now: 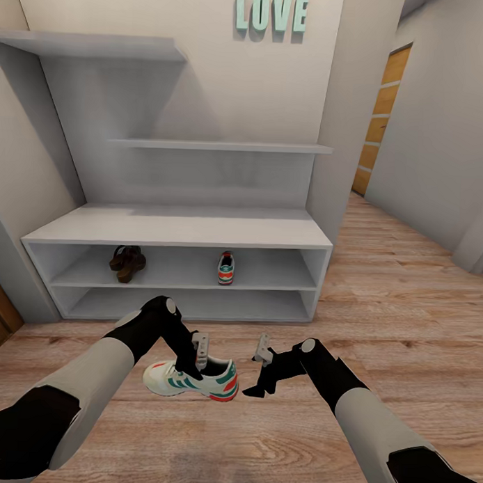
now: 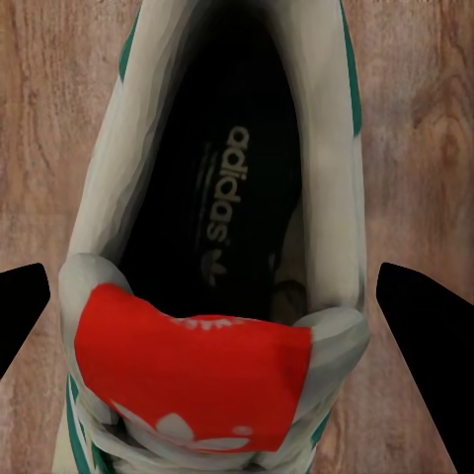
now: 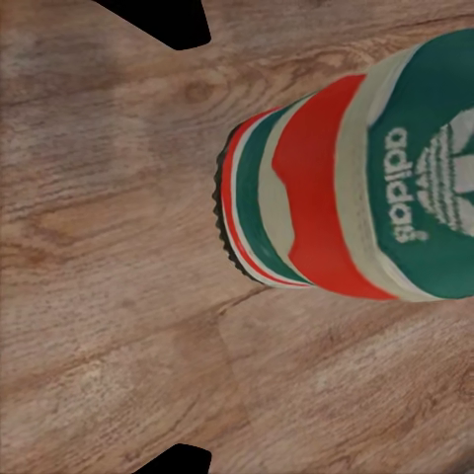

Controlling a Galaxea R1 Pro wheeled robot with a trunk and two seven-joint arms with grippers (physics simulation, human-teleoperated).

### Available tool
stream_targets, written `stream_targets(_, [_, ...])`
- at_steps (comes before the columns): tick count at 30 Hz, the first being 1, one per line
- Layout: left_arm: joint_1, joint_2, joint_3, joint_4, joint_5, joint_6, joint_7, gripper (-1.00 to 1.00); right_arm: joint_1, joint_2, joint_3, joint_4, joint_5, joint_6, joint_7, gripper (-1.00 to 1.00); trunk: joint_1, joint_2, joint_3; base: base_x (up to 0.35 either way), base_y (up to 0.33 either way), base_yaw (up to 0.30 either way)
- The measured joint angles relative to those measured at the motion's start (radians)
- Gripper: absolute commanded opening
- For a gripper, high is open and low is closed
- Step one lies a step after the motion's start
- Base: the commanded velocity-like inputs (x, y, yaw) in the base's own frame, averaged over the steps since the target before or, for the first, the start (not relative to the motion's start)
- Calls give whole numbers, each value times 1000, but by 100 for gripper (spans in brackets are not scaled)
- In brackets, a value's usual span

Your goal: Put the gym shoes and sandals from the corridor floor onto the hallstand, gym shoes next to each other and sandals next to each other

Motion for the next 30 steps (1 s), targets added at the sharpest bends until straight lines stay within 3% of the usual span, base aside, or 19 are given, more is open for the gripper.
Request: stream_targets(30, [0,-13,0,-2,1,0,4,-100,0,0,1,0,0,-1,0,100,0,0,0,0,0,0])
